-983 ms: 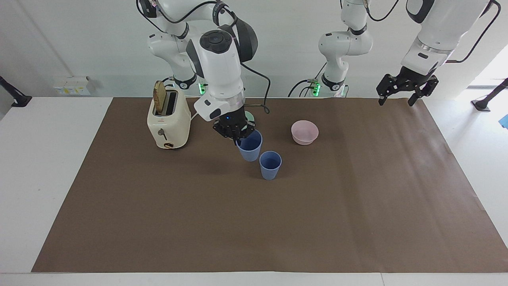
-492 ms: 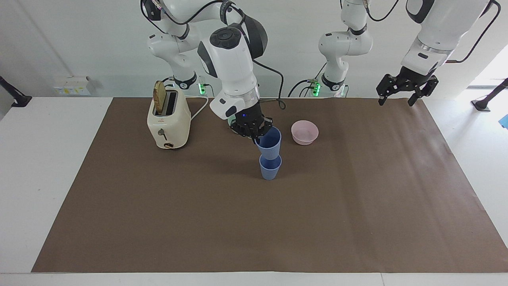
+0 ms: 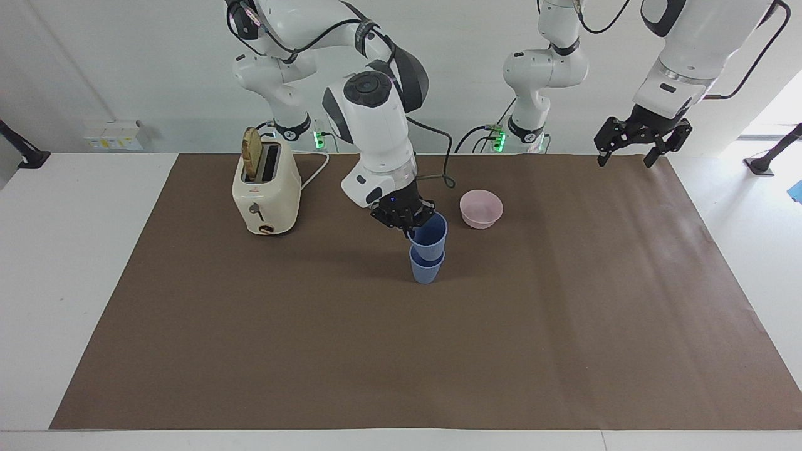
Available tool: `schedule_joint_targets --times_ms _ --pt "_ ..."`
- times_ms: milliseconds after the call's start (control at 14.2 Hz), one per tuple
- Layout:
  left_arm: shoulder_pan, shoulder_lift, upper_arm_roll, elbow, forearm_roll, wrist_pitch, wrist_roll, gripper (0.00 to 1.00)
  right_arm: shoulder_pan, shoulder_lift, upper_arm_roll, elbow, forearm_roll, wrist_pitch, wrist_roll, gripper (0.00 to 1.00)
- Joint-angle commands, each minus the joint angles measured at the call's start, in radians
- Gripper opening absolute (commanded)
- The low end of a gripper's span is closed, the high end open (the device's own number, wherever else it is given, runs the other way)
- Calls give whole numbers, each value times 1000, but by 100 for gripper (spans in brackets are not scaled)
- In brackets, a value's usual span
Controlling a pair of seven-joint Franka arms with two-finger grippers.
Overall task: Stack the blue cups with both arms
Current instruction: 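Lift the blue cup with the right gripper and carry it over the first cup, then lower the blue cup into the first cup and open the right gripper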
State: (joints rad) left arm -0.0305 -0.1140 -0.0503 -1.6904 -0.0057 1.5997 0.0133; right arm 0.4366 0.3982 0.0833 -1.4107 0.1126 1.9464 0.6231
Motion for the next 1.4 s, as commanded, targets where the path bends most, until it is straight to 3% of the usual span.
schedule_joint_targets --times_ms 0,1124,1264,1335 --pt "14 -6 -8 5 9 -15 13 100 -12 -13 6 -56 13 46 -5 0" --pt "15 -6 -8 3 9 -15 13 100 -6 34 6 -94 13 118 -23 0" --pt "15 -6 -8 5 9 -15 13 100 -7 34 6 -94 16 117 -22 25" --pt "15 -6 -8 5 9 -15 13 100 -6 34 6 -94 15 117 -23 27"
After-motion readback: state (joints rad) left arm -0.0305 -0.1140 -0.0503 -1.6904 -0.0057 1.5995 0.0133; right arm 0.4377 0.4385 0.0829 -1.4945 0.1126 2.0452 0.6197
